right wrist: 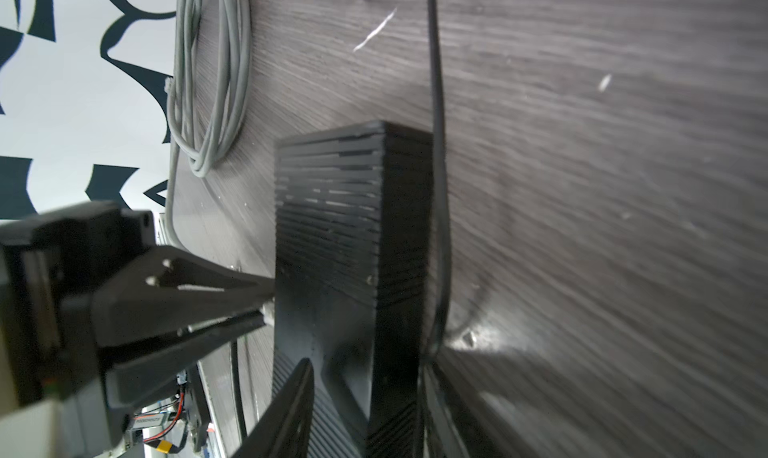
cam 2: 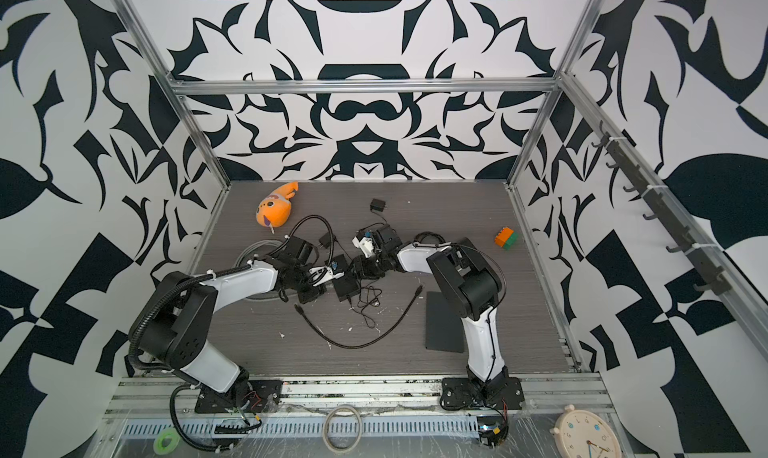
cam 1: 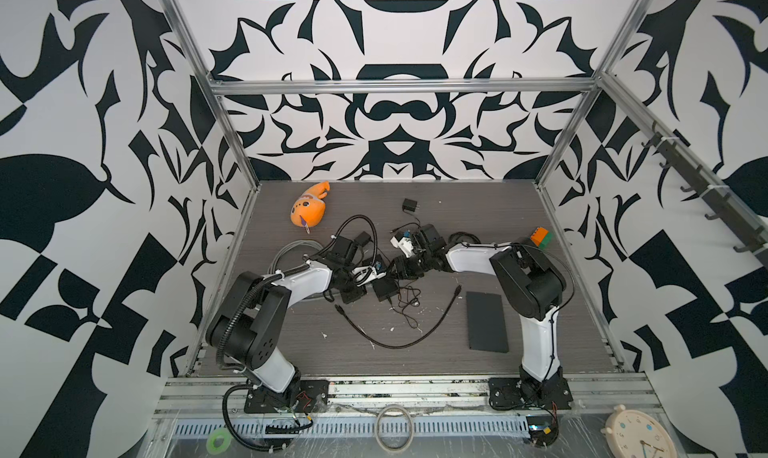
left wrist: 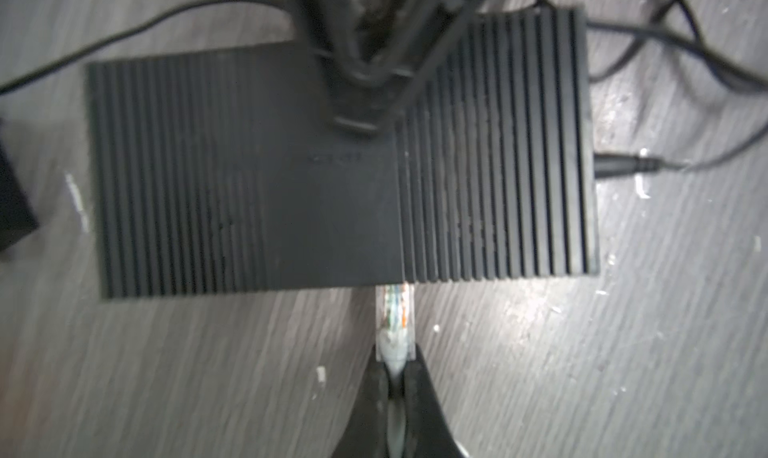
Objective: Insert the plug into the switch port
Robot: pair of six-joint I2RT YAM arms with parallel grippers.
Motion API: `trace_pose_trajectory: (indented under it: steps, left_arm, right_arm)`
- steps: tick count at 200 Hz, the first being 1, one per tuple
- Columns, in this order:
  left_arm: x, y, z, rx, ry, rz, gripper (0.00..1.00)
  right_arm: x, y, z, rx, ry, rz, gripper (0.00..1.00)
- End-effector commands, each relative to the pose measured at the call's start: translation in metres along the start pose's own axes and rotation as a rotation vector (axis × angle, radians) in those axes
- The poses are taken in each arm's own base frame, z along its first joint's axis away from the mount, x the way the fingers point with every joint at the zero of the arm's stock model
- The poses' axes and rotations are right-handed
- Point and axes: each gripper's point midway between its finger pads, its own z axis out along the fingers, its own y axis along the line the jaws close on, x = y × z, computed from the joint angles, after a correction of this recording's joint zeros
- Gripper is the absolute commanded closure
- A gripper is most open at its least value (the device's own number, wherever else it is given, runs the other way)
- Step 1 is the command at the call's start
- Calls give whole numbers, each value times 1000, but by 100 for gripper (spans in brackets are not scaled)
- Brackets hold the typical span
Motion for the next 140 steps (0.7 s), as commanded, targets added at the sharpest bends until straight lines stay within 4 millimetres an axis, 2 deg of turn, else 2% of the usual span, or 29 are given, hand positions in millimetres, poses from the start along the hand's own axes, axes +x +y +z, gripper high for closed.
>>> trace_pose_trajectory:
  steps: [1, 53, 102, 140]
  left_arm:
    - [-4, -11, 8, 34, -21, 3, 100]
    - [-9, -13, 5, 17, -45, -5, 100]
    - [-8, -35, -10, 57, -6, -18, 100]
    - [-3, -46, -9, 66, 28, -45, 100]
  right_arm:
    - [15, -4, 9, -4, 46, 33, 53]
    - [21, -9, 9, 18, 56, 49, 53]
    - [22, -13, 4, 56, 46, 44, 53]
    - [23, -17, 3, 74, 36, 52, 52]
